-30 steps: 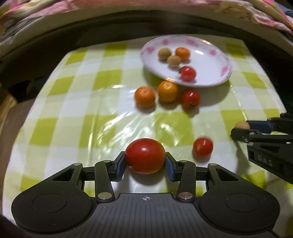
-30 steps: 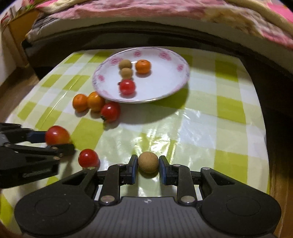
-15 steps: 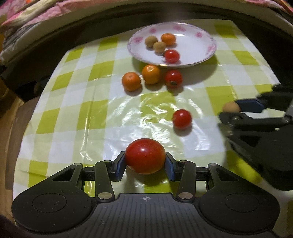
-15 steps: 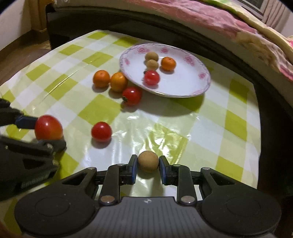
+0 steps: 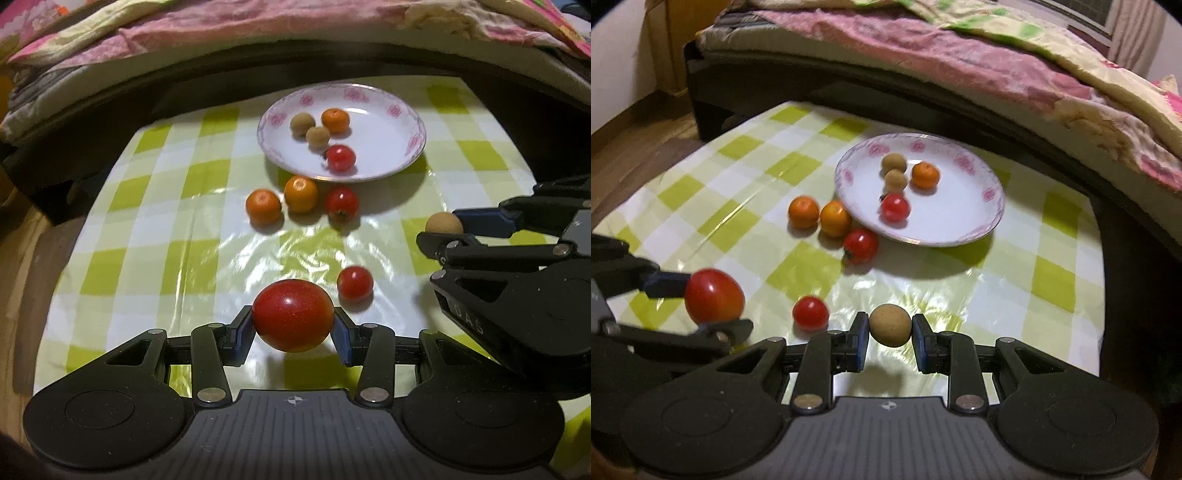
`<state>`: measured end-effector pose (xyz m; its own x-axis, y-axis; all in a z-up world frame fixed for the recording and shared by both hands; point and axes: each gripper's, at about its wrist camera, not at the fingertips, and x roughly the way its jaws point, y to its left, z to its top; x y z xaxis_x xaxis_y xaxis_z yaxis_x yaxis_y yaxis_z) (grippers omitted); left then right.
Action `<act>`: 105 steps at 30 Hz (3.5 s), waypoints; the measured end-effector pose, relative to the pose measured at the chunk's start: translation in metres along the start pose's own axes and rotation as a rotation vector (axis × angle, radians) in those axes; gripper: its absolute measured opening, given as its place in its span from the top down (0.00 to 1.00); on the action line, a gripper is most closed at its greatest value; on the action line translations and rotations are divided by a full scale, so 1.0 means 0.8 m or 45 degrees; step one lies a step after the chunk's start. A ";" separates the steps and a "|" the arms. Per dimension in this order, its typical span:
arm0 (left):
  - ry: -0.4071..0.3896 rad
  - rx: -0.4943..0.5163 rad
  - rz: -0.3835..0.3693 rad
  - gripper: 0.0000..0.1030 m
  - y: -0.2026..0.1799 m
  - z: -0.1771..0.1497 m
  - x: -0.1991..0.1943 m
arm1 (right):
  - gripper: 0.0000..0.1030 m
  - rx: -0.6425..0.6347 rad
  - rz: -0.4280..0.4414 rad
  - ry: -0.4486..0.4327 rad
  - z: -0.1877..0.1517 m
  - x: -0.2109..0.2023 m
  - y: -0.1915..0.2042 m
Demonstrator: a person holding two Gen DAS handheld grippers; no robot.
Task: Organize fruits
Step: 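Lift the large tomato with the left gripper while the right gripper lifts the longan, then lower the longan onto the plate and open the right gripper while the left gripper releases the tomato there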
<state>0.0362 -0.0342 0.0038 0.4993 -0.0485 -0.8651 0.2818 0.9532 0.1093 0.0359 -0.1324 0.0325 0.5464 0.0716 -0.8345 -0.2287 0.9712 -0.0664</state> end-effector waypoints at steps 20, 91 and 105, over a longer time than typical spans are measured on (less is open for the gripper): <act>-0.121 0.055 -0.049 0.50 0.027 0.027 0.006 | 0.71 0.126 -0.002 -0.019 0.037 0.017 0.000; -0.195 0.072 -0.159 0.51 0.009 0.136 0.105 | 0.71 0.218 -0.061 0.050 0.111 0.121 -0.094; -0.208 0.057 -0.183 0.50 0.009 0.143 0.110 | 0.70 0.233 -0.064 0.049 0.116 0.127 -0.103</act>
<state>0.1759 -0.0660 -0.0153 0.5763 -0.2337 -0.7831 0.3937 0.9191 0.0155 0.1851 -0.1842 0.0039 0.5212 0.0165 -0.8533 -0.0496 0.9987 -0.0110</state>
